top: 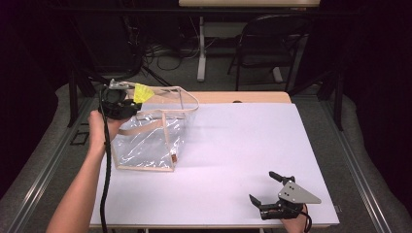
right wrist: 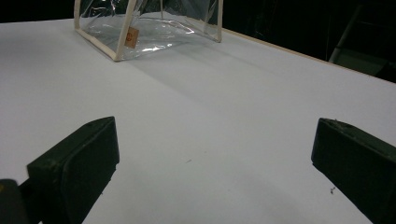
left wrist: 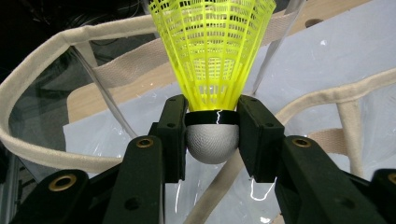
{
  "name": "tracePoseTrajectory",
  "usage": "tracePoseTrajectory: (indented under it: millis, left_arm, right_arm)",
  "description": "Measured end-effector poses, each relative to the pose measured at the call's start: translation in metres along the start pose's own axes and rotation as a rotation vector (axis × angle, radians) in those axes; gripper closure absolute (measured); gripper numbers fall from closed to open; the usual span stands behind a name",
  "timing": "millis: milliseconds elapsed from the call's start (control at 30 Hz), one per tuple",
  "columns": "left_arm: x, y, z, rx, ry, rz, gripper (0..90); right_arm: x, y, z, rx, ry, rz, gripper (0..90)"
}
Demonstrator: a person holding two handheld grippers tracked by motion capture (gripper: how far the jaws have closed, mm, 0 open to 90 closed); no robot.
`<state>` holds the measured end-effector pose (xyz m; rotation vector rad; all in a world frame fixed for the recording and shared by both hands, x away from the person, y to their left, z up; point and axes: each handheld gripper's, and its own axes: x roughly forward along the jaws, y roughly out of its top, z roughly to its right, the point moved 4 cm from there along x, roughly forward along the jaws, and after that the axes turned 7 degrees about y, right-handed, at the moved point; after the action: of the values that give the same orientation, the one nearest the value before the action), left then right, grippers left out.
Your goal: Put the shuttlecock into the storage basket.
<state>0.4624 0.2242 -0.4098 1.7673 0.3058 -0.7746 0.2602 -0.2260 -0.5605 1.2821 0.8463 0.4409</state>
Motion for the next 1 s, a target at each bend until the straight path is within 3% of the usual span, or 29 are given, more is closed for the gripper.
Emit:
tracePoseTrajectory:
  millis: [600, 1000]
  left_arm:
    - [0.000, -0.002, -0.002, -0.003, 0.018, -0.015, 63.9]
    - [-0.011, 0.001, 0.003, 0.022, 0.006, 0.024, 31.9]
  right_arm:
    - [0.001, 0.000, -0.001, 0.005, 0.003, 0.000, 0.4]
    - [0.001, 0.000, -0.001, 0.003, 0.005, -0.001, 0.4]
